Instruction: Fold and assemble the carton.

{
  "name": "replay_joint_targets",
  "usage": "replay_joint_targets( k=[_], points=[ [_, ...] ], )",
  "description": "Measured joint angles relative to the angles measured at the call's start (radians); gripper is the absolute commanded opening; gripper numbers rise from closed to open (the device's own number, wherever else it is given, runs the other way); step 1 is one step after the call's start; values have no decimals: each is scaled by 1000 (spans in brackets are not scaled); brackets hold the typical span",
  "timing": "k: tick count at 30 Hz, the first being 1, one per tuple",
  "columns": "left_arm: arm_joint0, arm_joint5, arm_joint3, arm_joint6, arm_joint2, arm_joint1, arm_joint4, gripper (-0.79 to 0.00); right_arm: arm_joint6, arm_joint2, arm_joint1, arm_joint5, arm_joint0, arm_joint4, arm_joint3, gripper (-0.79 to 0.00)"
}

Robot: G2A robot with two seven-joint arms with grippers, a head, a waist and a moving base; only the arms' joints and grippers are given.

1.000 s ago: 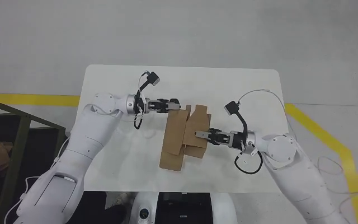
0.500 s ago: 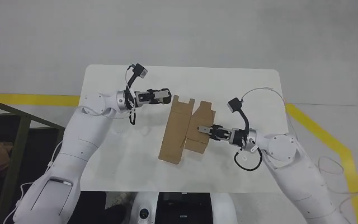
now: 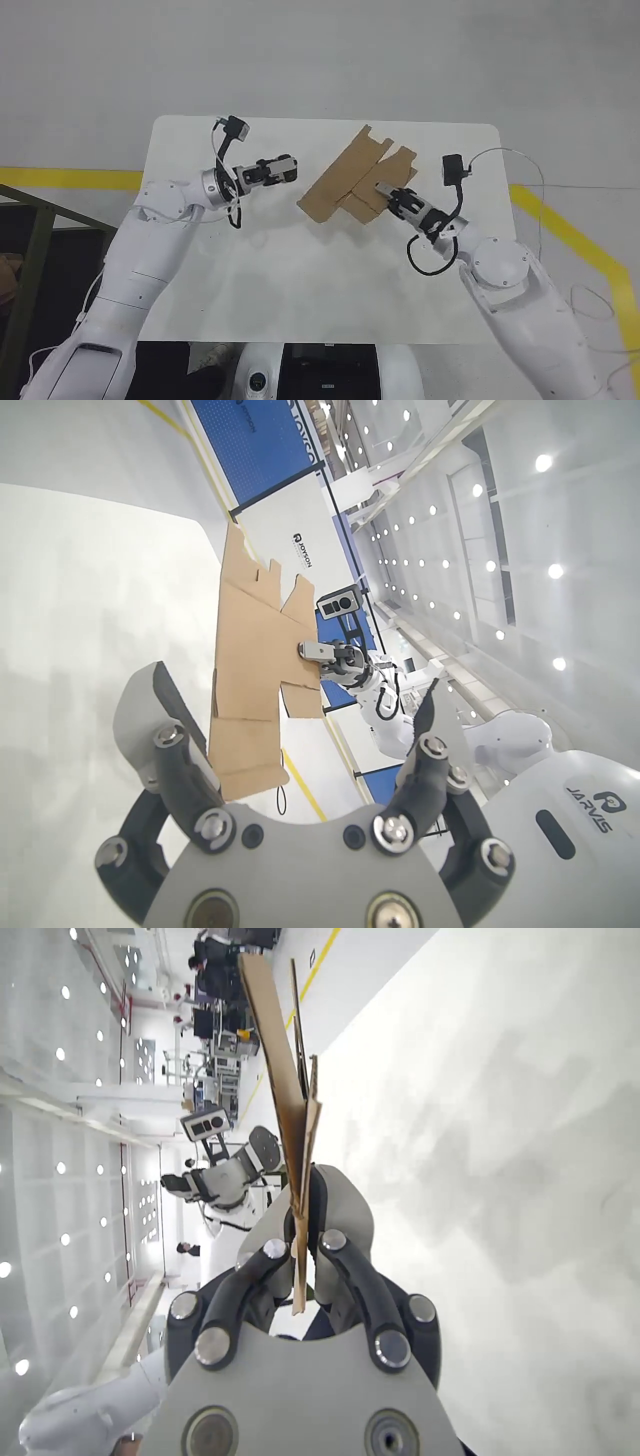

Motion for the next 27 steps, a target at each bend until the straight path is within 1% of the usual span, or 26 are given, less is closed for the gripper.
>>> replay_joint_targets(
  k=[4,9,11,14,16,20,23,27],
  points=[
    [14,16,-13,42,8,-3,1,0,-120,-26,-14,48,-9,10,-41,-785],
    [17,36,-12,70,37,-10,5,0,-268,-66,-33,99,-11,-5,-78,-785],
    [19,45,-6,76,46,-13,-5,0,-316,-77,-40,113,-14,-10,-92,-785],
    [22,49,-4,83,55,-16,-11,0,-355,-85,-47,114,-20,-3,-101,-785],
    [23,50,-5,84,60,-17,-7,0,-355,-88,-51,106,-19,-3,-102,-785],
    [18,60,-5,76,50,-12,41,0,-295,-88,-51,84,-9,-33,-96,-785],
    [19,61,-4,71,21,-5,69,0,-241,-79,-49,71,-4,-59,-88,-785],
    [20,59,-11,35,-20,8,108,0,-166,-59,-46,34,-1,-69,-74,-785]
  ],
)
